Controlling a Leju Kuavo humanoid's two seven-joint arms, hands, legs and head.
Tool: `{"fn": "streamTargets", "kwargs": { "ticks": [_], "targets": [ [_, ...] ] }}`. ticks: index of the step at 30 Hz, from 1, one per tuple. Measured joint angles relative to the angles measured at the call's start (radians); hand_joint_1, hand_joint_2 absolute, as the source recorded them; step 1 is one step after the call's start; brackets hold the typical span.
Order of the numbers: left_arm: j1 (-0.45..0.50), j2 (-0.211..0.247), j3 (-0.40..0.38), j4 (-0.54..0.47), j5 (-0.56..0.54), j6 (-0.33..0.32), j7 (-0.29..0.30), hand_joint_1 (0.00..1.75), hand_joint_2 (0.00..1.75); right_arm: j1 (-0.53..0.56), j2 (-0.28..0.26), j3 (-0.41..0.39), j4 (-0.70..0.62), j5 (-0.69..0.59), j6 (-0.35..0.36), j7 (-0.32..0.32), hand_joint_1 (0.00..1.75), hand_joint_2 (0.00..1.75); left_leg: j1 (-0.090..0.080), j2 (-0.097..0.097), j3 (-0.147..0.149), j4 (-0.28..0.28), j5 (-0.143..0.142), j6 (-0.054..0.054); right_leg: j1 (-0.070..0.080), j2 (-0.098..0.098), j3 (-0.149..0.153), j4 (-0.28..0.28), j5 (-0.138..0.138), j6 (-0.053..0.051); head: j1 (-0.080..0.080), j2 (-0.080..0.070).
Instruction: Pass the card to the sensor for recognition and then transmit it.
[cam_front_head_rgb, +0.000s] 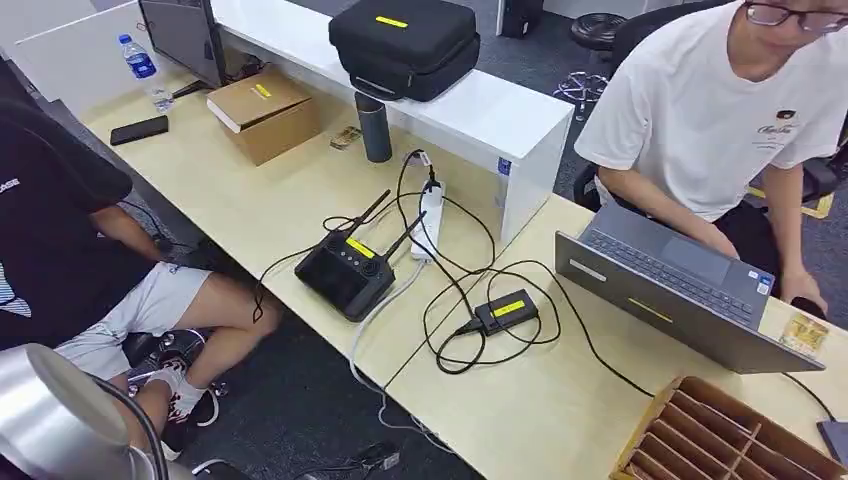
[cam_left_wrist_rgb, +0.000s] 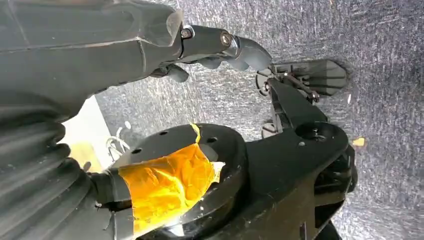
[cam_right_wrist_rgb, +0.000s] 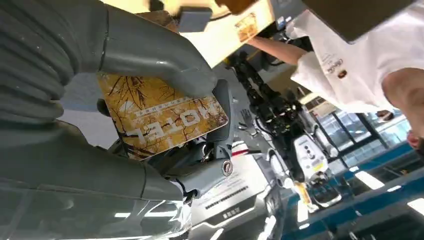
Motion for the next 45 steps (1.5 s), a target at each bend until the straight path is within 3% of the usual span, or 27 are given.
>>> {"fn": "streamTargets", "kwargs": {
  "ticks": [15,36,45],
  "targets": [
    [0.0,-0.003,0.003,0.0,-0.002,0.004,0.001,0.0,1.75,0.093,0.055,-0.048,0.091,0.018,-0.008,-0.029,1.75,1.75,0.0,0.0,0.0,0.0,0.0,0.0,0.0,0.0,0.0,0.0,0.0,0.0,0.0,0.0],
    [0.002,-0.006,0.003,0.0,-0.011,0.007,0.001,0.0,1.75,0.04,0.107,-0.189,0.442,0.009,-0.018,-0.058,1.75,1.75,0.0,0.0,0.0,0.0,0.0,0.0,0.0,0.0,0.0,0.0,0.0,0.0,0.0,0.0],
    [0.002,-0.006,0.003,0.0,-0.013,0.008,0.001,0.0,1.75,0.013,0.129,-0.225,0.522,0.03,-0.01,-0.08,1.75,1.75,0.0,0.001,0.001,0.0,0.0,0.0,0.0,0.0,0.0,0.0,0.0,0.0,0.0,0.0]
  ]
}}
